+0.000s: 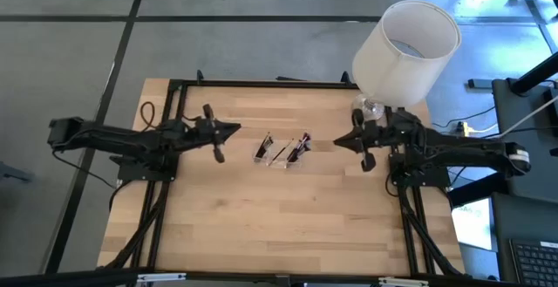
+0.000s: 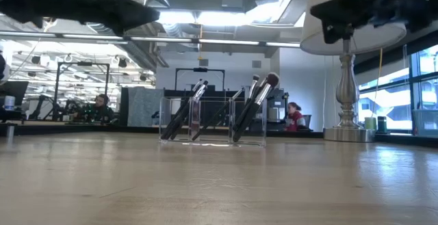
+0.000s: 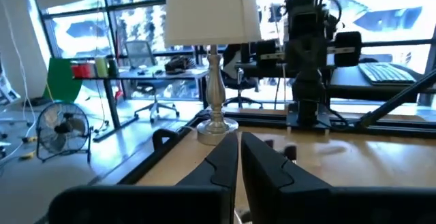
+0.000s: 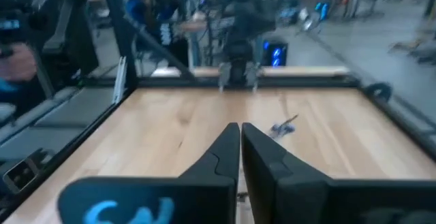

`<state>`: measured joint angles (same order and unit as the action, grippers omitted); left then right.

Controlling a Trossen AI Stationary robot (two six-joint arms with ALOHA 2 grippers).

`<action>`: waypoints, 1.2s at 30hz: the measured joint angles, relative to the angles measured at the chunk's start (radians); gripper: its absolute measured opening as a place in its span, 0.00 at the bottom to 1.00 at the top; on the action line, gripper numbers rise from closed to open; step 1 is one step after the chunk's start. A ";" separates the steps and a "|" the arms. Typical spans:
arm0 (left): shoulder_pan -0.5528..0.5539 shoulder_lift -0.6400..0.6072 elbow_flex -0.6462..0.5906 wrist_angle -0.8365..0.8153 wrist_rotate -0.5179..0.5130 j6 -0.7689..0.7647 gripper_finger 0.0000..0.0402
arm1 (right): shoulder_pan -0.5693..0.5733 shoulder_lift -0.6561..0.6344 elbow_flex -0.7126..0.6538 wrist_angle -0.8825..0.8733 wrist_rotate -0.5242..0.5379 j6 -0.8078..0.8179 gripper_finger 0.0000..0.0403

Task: Put items in baskets/containers
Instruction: Return to Home Position

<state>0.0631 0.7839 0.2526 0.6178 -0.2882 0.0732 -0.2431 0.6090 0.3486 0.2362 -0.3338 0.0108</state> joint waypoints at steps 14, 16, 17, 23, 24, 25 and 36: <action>0.000 -0.348 -0.177 -0.057 0.043 -0.011 0.04 | -0.101 -0.211 -0.153 0.065 -0.081 0.161 0.05; 0.000 -0.392 -0.187 -0.072 0.034 -0.008 0.04 | -0.088 -0.225 -0.166 0.072 -0.159 0.127 0.05; 0.000 -0.414 -0.187 -0.095 0.033 -0.007 0.04 | -0.079 -0.234 -0.176 0.079 -0.210 0.109 0.04; 0.000 -0.523 -0.187 -0.233 0.046 -0.007 0.04 | -0.027 -0.295 -0.236 0.128 -0.198 0.115 0.04; 0.000 -0.538 -0.187 -0.253 0.046 -0.007 0.03 | -0.026 -0.307 -0.248 0.131 -0.161 0.112 0.04; 0.000 -0.554 -0.187 -0.275 0.046 -0.007 0.03 | -0.027 -0.319 -0.260 0.132 -0.124 0.112 0.04; 0.000 -0.715 -0.187 -0.507 0.109 -0.007 0.02 | -0.048 -0.442 -0.343 0.099 -0.070 0.141 0.04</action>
<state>0.0628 0.0694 0.0654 0.1110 -0.1791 0.0658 -0.2909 0.1671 0.0055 0.3349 -0.4038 0.1519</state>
